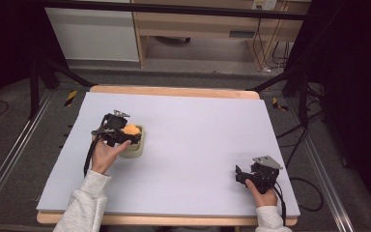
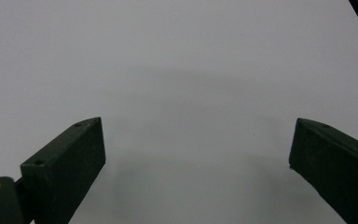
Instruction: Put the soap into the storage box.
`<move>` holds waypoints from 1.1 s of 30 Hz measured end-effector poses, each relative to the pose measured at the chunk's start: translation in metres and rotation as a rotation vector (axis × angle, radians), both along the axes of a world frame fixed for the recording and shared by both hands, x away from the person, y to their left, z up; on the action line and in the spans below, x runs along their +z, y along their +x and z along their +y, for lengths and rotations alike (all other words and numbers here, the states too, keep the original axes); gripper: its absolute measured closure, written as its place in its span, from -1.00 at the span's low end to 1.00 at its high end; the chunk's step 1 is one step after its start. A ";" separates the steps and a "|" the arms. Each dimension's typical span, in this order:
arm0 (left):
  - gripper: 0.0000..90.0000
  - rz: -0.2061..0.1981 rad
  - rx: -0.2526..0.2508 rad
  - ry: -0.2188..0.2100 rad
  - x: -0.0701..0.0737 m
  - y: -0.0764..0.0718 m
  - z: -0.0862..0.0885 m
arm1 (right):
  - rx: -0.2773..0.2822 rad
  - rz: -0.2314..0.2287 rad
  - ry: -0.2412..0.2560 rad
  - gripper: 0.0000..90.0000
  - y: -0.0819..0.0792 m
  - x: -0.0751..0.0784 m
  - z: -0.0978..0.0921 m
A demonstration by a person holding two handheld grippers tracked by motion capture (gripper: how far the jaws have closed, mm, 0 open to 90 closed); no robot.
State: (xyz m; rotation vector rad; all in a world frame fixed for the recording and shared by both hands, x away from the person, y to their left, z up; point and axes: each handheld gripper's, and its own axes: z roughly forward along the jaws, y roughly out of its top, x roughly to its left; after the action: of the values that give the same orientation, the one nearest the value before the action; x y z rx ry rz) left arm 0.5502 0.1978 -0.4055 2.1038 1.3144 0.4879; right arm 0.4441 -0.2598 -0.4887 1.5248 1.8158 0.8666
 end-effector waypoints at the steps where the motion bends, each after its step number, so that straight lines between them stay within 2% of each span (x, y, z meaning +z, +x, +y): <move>1: -0.41 0.002 0.001 0.006 -0.001 0.001 0.001 | 0.000 -0.001 0.000 -0.91 0.000 0.000 0.000; 14: -0.41 0.007 0.015 0.022 -0.010 0.009 0.004 | 0.000 0.001 0.002 -0.91 0.000 0.000 0.000; 33: -0.41 0.042 0.018 0.051 -0.025 0.014 0.002 | 0.001 -0.001 0.002 -0.91 0.000 0.000 0.000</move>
State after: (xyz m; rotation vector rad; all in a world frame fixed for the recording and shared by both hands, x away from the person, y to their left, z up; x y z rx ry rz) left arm 0.5640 0.2000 -0.4301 2.1566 1.3586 0.4916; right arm 0.4441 -0.2599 -0.4887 1.5246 1.8162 0.8691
